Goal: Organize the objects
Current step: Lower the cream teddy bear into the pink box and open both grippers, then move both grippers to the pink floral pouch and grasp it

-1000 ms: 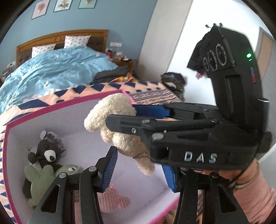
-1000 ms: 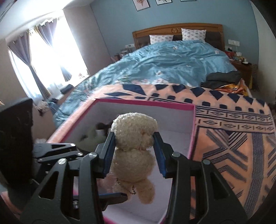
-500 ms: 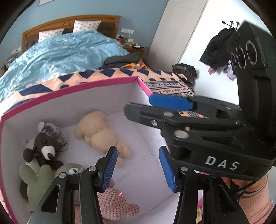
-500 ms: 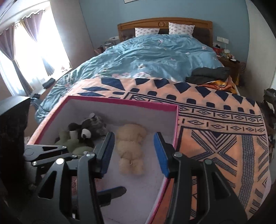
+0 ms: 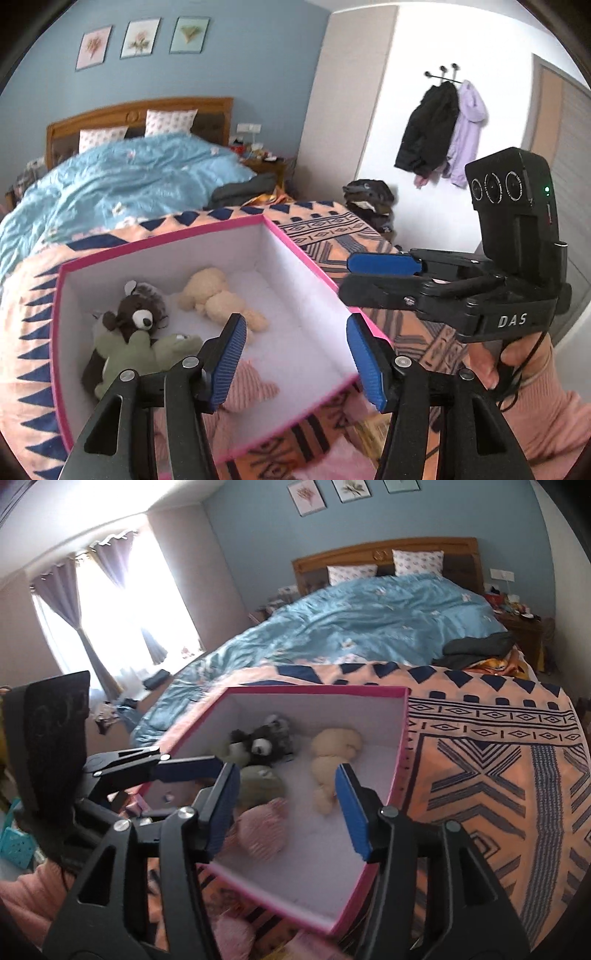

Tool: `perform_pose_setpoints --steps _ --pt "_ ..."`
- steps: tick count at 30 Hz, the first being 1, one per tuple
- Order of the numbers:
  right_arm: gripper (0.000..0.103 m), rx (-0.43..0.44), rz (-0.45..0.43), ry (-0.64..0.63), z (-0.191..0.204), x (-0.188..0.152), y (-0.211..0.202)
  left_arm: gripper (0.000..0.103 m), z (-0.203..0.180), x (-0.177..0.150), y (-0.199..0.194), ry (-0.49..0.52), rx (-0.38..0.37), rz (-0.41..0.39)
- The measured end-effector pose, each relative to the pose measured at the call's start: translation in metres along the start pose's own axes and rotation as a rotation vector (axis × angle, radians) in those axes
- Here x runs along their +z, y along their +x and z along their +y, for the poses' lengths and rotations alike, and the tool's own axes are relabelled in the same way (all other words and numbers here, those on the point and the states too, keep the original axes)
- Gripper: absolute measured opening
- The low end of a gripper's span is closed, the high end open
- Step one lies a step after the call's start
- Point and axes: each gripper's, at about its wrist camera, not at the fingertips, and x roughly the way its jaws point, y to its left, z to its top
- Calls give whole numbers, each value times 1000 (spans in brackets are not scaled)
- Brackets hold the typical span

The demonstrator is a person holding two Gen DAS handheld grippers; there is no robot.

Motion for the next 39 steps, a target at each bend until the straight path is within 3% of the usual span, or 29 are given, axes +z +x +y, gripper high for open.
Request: perform_pose_setpoints --steps 5,12,22,30,39 --pt "61 48 3 -26 19 -32 -22 72 -16 -27 -22 40 13 -33" --pt "61 57 62 -27 30 -90 -32 72 -21 -73 -32 8 22 -12" --pt "61 14 154 27 31 -151 -20 72 -37 -134 -4 -32 -8 129" --pt "61 17 190 110 21 -173 -16 72 -54 -153 15 -22 -45 197" --pt "61 42 204 82 33 -173 -5 72 -52 -163 21 -45 -71 234"
